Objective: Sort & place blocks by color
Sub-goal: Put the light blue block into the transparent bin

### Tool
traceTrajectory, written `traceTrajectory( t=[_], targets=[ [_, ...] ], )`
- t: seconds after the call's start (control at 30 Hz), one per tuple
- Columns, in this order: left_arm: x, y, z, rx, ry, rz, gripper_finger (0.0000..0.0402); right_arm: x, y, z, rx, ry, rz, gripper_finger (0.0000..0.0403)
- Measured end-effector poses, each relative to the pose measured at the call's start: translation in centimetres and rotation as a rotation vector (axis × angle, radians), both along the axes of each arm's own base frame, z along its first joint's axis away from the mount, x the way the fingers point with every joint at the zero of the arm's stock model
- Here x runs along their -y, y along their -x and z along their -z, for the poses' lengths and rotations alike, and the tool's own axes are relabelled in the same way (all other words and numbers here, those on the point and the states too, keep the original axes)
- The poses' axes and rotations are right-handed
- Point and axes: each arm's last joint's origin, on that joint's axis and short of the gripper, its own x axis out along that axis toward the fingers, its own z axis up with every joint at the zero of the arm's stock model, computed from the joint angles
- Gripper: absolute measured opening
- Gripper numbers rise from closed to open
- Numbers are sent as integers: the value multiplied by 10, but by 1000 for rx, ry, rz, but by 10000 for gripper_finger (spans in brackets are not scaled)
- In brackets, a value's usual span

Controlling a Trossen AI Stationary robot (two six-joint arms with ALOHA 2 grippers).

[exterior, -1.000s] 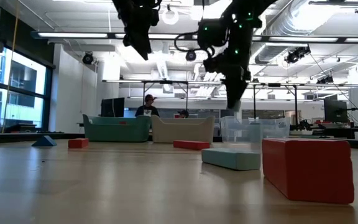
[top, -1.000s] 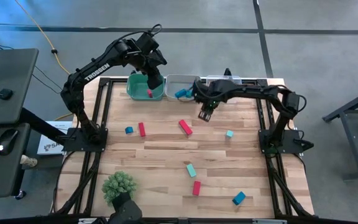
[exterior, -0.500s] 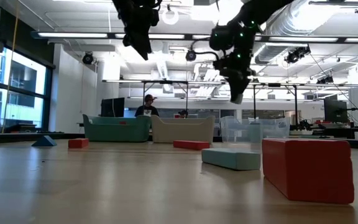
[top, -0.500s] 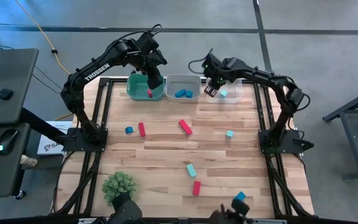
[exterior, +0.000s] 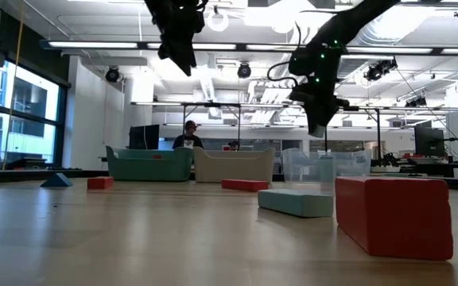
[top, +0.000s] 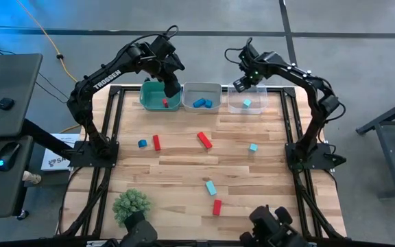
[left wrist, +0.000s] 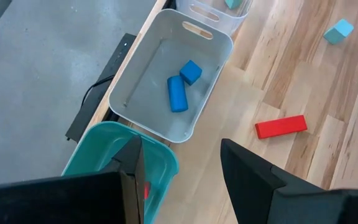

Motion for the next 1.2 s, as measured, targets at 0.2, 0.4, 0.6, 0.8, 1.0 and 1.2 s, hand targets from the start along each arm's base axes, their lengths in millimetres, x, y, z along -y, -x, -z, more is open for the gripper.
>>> traceTrajectory(
  t=[0.2, 0.4, 0.6, 0.8, 1.0, 1.2],
  targets=[
    [0, 0, 0, 0, 0, 0, 131, 6, 0, 19, -6, -31, 9, 107],
    [0, 0, 0, 1, -1, 0, 131, 3, 1, 43, -43, -75, -10, 107],
    [0, 0, 0, 0, -2, 3, 131, -2, 7, 64, -90, -91, -4, 107],
    [0, 0, 0, 0, -2, 2, 131, -7, 13, 79, -143, -94, 11, 107],
    [0, 0, 0, 0, -2, 3, 131, -9, 15, 83, -160, -98, 30, 107],
    [0, 0, 0, 0, -3, 3, 131, -8, 16, 83, -158, -97, 33, 141]
  ],
)
